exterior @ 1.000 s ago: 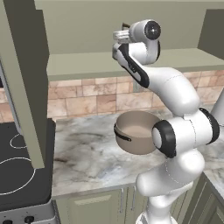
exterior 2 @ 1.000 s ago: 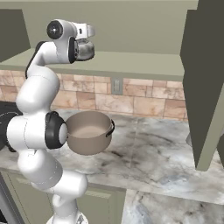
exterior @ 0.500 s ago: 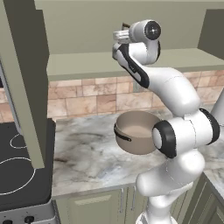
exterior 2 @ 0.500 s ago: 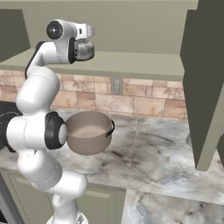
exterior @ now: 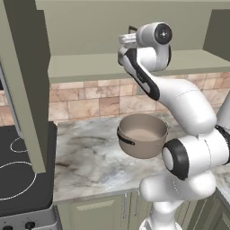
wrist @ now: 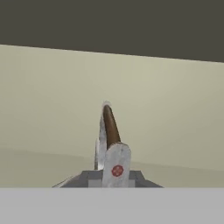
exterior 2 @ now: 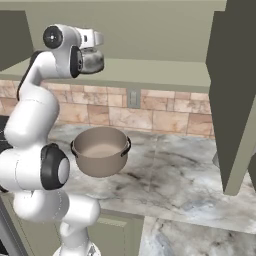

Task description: Pick the kettle from the cabinet and place it on a stove burner. Then pick the pot from the counter and place it on another stove burner. Finally, turn both burners on.

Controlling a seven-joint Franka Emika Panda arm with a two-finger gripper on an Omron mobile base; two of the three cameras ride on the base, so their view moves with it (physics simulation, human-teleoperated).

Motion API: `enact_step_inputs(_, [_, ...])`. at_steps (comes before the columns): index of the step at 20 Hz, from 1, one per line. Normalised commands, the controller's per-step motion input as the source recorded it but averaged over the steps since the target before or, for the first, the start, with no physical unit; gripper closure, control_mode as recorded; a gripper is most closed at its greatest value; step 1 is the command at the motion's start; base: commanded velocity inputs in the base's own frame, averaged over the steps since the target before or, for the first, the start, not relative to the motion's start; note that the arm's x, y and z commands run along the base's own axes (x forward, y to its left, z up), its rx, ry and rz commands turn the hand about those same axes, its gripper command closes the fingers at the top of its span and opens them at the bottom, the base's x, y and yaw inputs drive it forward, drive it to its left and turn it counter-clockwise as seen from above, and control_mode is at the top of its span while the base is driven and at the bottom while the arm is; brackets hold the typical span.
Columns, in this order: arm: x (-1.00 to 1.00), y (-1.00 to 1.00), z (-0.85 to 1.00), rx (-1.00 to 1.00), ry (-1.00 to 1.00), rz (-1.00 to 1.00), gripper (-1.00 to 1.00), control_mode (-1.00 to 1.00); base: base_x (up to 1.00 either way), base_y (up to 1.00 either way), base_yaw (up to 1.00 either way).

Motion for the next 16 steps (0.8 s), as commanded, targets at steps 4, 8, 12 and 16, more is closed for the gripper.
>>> enact_step_inputs(4, [-0.67, 0.00, 0.00, 0.00, -0.02, 0.00, 1.00, -1.00, 0.00, 0.00, 0.00])
enact_step_inputs(8, [-0.68, 0.00, 0.00, 0.01, -0.01, 0.00, 1.00, -1.00, 0.00, 0.00, 0.00])
enact_step_inputs(12, [-0.69, 0.00, 0.00, 0.02, 0.00, 0.00, 1.00, -1.00, 0.00, 0.00, 0.00])
enact_step_inputs(16, [-0.68, 0.00, 0.00, 0.03, 0.00, -0.01, 1.00, -1.00, 0.00, 0.00, 0.00])
